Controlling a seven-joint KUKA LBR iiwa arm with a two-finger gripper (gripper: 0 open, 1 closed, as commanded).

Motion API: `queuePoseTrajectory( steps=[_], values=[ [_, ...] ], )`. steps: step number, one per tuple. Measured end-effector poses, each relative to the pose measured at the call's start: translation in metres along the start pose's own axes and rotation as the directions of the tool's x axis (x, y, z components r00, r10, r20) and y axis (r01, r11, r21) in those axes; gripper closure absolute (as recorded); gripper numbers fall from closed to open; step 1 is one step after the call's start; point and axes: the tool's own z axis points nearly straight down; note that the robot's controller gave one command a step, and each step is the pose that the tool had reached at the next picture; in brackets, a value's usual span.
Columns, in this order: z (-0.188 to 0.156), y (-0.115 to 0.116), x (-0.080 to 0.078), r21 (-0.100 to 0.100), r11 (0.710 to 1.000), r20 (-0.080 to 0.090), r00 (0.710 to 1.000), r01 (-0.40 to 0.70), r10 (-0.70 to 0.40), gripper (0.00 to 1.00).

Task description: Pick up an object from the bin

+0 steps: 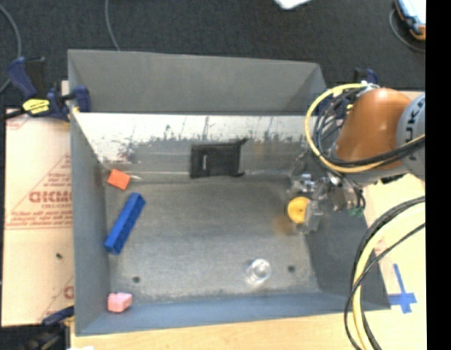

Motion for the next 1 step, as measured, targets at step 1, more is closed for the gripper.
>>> queuePoseTrajectory(
  steps=[1],
  values=[
    [0.0000,0.0000,0.0000,0.000,1.000,0.000,1.000,0.000,0.000,1.00]
  ],
)
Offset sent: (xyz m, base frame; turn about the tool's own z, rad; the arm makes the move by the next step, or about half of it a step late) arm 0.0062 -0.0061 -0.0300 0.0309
